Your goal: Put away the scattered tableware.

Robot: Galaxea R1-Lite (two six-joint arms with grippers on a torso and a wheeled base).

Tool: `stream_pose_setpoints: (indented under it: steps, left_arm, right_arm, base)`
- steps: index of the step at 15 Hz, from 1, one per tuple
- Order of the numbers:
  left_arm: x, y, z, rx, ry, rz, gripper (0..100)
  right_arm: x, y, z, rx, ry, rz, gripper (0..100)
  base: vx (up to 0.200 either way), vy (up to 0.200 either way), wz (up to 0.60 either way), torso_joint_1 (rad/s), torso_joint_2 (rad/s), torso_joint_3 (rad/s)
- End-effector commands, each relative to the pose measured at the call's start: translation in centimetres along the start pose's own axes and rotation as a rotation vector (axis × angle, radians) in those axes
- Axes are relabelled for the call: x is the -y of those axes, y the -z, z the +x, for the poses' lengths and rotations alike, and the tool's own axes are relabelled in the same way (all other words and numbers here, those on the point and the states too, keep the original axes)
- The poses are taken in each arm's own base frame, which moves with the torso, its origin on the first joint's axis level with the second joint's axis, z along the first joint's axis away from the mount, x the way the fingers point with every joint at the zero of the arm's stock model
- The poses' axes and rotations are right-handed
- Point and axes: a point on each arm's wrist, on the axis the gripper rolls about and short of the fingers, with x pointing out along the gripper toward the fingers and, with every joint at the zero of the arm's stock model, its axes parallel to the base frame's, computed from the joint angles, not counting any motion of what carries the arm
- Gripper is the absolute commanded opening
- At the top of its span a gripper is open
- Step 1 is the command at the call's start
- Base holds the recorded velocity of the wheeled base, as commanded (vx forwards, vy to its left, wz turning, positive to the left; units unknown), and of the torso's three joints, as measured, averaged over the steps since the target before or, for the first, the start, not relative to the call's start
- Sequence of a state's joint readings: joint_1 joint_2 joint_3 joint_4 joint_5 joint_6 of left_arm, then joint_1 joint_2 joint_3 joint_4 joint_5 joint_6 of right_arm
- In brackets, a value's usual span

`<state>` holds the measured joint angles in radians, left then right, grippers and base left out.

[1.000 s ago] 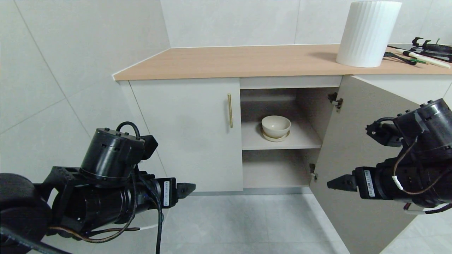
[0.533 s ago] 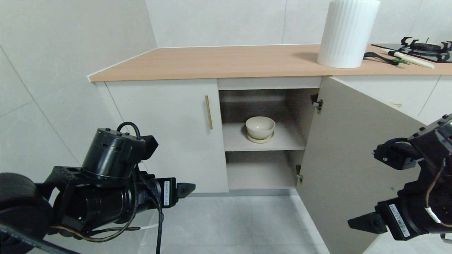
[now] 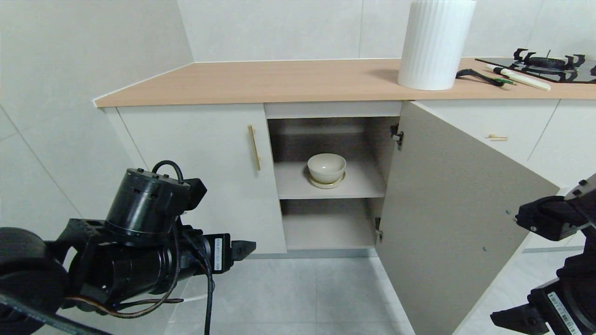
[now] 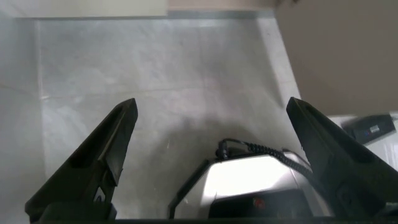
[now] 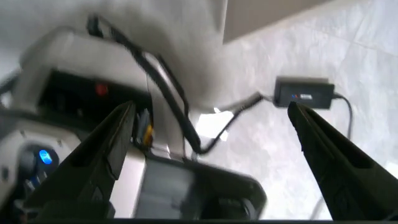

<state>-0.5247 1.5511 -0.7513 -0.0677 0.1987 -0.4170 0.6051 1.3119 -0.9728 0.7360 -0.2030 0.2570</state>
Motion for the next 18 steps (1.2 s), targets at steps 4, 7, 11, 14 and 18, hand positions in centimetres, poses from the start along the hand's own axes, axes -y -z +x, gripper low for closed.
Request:
stream_pose_setpoints:
  steps: [4, 7, 11, 14, 18]
  left_arm:
    - [0.0, 0.0, -0.1, 0.004, 0.004, 0.000, 100]
    - [0.0, 0.0, -0.1, 0.004, 0.004, 0.000, 100]
    - [0.0, 0.0, -0.1, 0.004, 0.004, 0.000, 100]
    - [0.0, 0.0, -0.1, 0.004, 0.004, 0.000, 100]
    - [0.0, 0.0, -0.1, 0.003, 0.003, 0.000, 100]
  right_arm:
    - [1.3, -0.4, -1.4, 0.080, 0.073, 0.063, 100]
    - [2.5, -0.3, -3.2, 0.157, 0.101, 0.120, 100]
    - [4.9, -0.1, -4.2, 0.200, 0.205, 0.164, 100]
    - [6.1, 0.0, -4.4, 0.196, 0.265, 0.188, 100]
    - [8.3, -0.4, -3.9, 0.172, 0.354, 0.240, 100]
  base:
    - [0.000, 0.000, 0.00, 0.000, 0.00, 0.000]
    - [0.000, 0.000, 0.00, 0.000, 0.00, 0.000]
    - [0.000, 0.000, 0.00, 0.000, 0.00, 0.000]
    - [0.000, 0.000, 0.00, 0.000, 0.00, 0.000]
    - [0.000, 0.000, 0.00, 0.000, 0.00, 0.000]
